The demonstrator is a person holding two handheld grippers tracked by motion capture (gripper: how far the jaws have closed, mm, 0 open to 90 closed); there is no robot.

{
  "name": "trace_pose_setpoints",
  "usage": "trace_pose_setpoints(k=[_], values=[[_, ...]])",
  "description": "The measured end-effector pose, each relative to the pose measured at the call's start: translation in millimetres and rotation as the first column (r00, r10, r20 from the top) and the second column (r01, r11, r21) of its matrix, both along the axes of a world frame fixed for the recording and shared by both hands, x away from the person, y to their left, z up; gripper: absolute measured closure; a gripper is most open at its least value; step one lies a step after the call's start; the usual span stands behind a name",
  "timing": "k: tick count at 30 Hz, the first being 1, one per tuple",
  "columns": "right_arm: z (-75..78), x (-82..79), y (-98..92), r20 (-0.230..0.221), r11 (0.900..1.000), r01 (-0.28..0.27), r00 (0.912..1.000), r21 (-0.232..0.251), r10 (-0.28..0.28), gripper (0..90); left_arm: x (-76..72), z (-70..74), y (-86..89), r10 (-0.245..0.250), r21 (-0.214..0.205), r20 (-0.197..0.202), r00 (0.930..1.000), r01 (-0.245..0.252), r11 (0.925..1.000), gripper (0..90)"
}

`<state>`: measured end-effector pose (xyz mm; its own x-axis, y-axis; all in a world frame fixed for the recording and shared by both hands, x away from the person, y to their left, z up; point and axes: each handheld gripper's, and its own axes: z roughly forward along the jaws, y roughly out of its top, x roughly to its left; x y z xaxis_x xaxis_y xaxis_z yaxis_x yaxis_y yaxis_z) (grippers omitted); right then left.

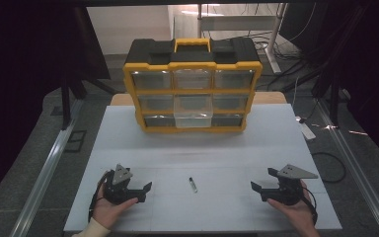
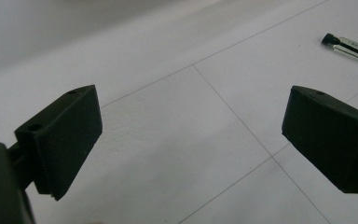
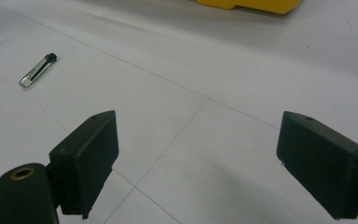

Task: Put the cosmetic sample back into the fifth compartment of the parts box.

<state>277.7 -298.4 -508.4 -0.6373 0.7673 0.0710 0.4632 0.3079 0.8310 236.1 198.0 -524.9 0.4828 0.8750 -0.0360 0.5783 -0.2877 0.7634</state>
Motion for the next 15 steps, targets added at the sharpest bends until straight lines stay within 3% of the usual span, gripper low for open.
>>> trace_pose_setpoints(k=[9,15], values=[[0.5,-2.4,2.5,0.006,0.9998,0.011,0.9999,-0.016,-0.011,13.2,-4.1,3.8,-3.4,-0.030,0.004,0.030,0.9991,0.030,0.9995,5.2],[1.2,-0.6,3.3,-0.003,0.9996,0.025,0.9997,-0.009,-0.025,13.7,-3.5,3.1,-2.8,-0.031,0.001,0.030,0.9991,0.031,0.9995,5.4]])
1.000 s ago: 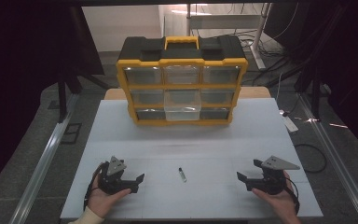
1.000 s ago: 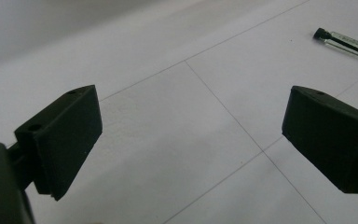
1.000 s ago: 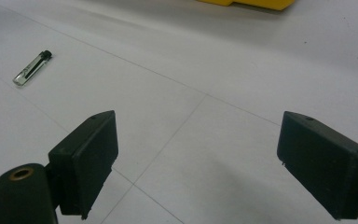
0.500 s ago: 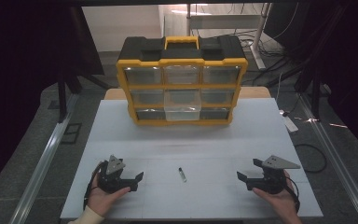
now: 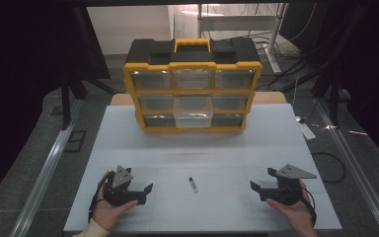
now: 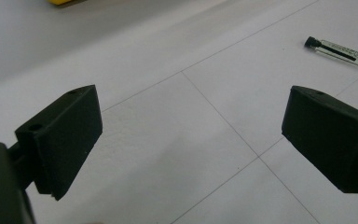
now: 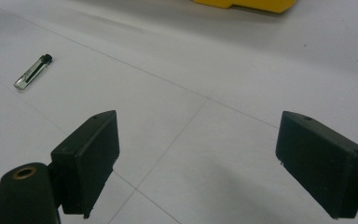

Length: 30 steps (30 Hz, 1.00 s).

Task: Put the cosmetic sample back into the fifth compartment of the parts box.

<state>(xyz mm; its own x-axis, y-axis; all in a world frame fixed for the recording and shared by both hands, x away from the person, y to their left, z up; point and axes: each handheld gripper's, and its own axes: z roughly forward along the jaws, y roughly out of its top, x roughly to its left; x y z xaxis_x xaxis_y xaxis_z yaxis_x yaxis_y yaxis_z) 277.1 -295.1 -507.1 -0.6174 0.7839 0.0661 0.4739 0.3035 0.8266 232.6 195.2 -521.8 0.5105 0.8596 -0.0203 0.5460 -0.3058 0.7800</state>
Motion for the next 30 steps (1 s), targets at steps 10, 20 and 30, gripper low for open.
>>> trace_pose_setpoints(k=[10,20,30], values=[[3.7,4.3,9.9,-0.019,0.9998,0.003,0.9998,-0.017,-0.003,15.4,-1.2,1.0,2.4,-0.001,0.001,0.015,0.9999,0.001,1.0000,5.5],[11.4,5.3,40.7,-0.051,0.9971,-0.045,0.9978,-0.062,0.042,15.6,1.3,-0.2,2.7,0.000,0.002,0.017,0.9999,0.000,1.0000,5.7],[17.5,7.0,61.9,-0.064,0.9950,-0.057,0.9966,-0.082,0.052,15.8,1.0,-1.2,1.2,-0.003,0.007,0.018,0.9998,0.002,1.0000,5.7]])
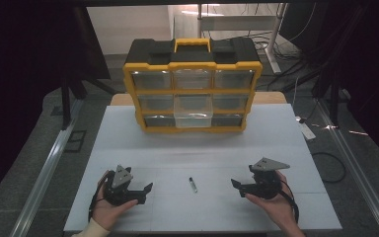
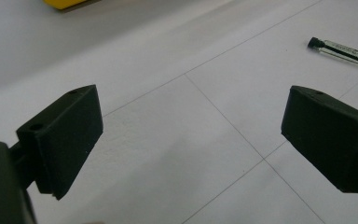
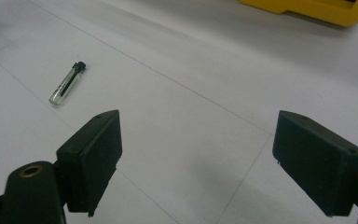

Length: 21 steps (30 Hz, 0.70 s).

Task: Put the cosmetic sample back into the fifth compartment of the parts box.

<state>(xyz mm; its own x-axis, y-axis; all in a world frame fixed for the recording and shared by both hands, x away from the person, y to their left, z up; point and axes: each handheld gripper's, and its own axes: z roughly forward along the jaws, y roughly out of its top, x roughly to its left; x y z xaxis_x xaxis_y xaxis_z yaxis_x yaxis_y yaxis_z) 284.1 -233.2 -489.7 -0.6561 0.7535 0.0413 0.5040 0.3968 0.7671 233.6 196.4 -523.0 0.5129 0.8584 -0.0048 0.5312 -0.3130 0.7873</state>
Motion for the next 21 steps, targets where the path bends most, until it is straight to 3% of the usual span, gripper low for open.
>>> trace_pose_setpoints(k=[21], values=[[14.2,-1.2,24.8,0.001,0.9992,-0.034,0.9994,0.019,0.034,15.9,0.0,-0.5,-0.7,-0.002,0.006,-0.001,1.0000,0.002,1.0000,5.9]])
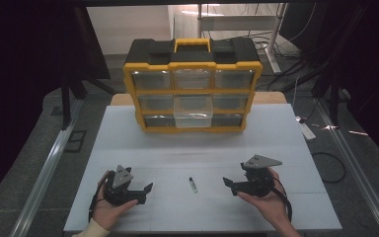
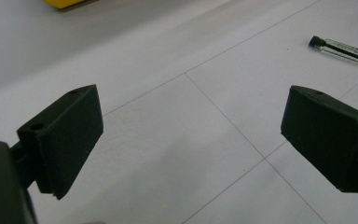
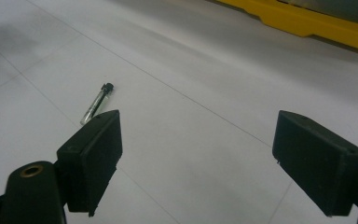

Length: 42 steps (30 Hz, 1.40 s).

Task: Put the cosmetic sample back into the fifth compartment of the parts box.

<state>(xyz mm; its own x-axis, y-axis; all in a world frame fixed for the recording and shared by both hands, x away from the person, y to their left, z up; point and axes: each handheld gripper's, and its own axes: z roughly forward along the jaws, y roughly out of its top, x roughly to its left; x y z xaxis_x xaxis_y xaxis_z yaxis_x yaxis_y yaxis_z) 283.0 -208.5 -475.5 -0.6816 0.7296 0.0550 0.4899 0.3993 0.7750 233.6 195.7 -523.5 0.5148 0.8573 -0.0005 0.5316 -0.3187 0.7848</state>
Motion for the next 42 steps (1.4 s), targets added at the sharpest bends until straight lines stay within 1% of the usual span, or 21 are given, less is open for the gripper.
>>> trace_pose_setpoints(k=[6,11,16,17,22,42], values=[[0.7,1.0,4.4,-0.004,1.0000,-0.004,1.0000,0.001,0.004,16.1,-0.1,-0.3,-0.9,-0.003,0.001,0.001,1.0000,0.003,1.0000,6.0],[3.2,0.8,9.1,-0.014,0.9999,-0.011,0.9998,-0.006,0.011,16.6,0.1,-0.7,-1.0,-0.003,0.002,0.000,1.0000,0.003,1.0000,6.1],[4.6,0.3,14.0,-0.020,0.9998,-0.018,0.9996,0.000,0.018,16.7,-0.1,-0.7,-1.3,-0.003,0.003,0.000,1.0000,0.003,1.0000,6.2],[5.0,0.2,14.7,-0.022,0.9998,-0.016,0.9996,-0.007,0.016,16.6,-0.2,-0.6,-1.4,-0.004,0.004,0.000,1.0000,0.004,1.0000,6.2],[4.5,0.8,19.9,-0.023,0.9997,-0.026,0.9994,0.002,0.026,16.7,-0.3,-0.7,-1.4,-0.005,0.003,0.000,1.0000,0.005,1.0000,6.3],[9.4,0.9,36.4,-0.025,0.9990,-0.045,0.9987,0.001,0.045,17.0,-0.6,-0.5,-1.6,-0.007,0.003,0.004,1.0000,0.007,1.0000,6.4]])
